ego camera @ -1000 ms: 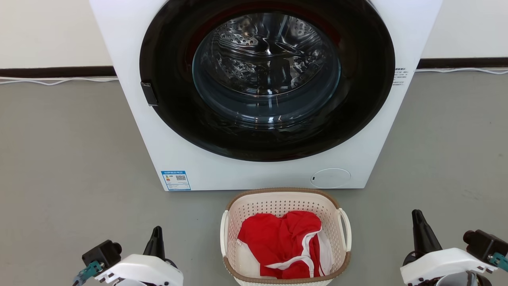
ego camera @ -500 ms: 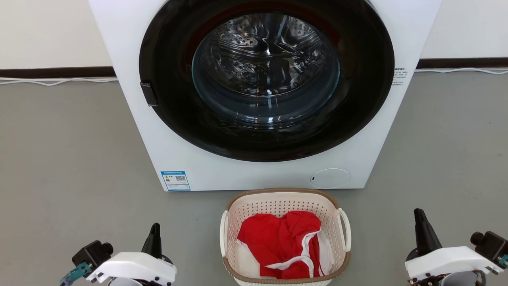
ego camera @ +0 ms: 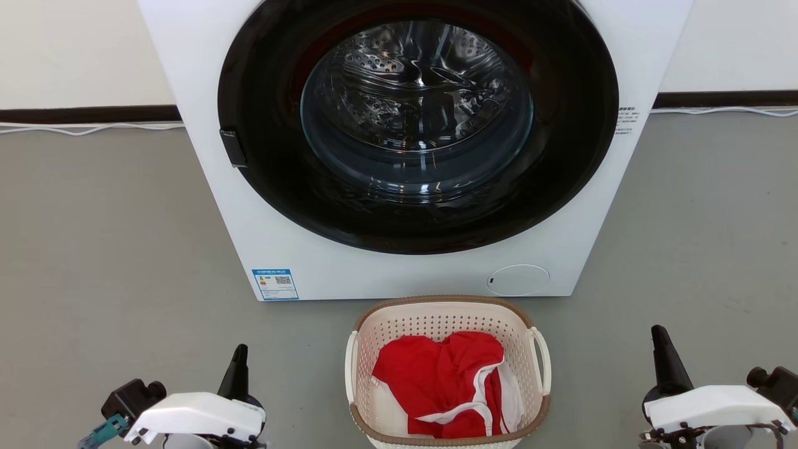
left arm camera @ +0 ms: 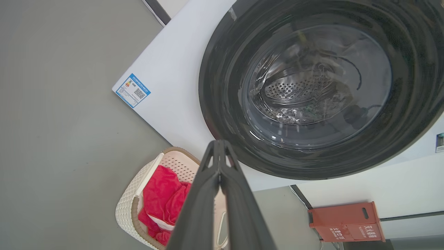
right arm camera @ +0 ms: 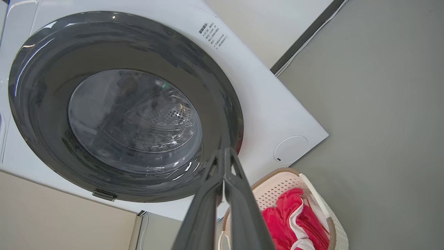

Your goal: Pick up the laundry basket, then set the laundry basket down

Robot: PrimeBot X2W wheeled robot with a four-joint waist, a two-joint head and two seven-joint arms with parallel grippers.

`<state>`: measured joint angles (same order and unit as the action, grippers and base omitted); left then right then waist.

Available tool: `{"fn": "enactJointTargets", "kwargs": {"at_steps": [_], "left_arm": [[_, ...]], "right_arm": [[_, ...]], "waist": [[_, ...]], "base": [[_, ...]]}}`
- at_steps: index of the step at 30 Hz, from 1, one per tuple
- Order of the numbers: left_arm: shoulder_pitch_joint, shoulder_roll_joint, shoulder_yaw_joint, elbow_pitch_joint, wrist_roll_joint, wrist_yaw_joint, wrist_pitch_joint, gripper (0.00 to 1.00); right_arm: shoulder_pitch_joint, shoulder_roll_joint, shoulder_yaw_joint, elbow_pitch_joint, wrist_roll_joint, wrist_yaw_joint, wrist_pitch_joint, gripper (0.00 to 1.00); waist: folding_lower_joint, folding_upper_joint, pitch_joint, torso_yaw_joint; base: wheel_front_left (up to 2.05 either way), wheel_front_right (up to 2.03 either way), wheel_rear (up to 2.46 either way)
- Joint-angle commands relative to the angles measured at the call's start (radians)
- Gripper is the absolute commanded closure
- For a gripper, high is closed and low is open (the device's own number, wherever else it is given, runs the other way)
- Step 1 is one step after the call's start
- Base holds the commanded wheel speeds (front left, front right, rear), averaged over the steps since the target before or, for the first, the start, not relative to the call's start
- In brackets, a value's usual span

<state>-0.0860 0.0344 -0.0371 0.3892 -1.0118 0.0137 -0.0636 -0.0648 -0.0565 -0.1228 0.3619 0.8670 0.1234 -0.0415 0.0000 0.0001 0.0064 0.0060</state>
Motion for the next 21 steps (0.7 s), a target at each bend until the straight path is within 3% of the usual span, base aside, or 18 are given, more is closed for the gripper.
{"fn": "enactJointTargets", "kwargs": {"at_steps": [1, 21], "left_arm": [[-0.026, 0.009, 0.022, -0.033, -0.021, -0.014, 0.005, 1.0], [-0.025, 0.011, 0.066, -0.071, -0.219, -0.059, 0.064, 1.0]], "right_arm": [[-0.036, -0.007, 0.01, -0.034, 0.025, 0.004, 0.009, 1.0], [-0.038, -0.003, 0.009, -0.063, 0.271, 0.005, 0.059, 1.0]], "waist": [[0.0, -0.0001, 0.0, 0.0], [0.0, -0.0001, -0.001, -0.002]], "base": [[0.0, 0.0, 0.0], [0.0, 0.0, 0.0]]}}
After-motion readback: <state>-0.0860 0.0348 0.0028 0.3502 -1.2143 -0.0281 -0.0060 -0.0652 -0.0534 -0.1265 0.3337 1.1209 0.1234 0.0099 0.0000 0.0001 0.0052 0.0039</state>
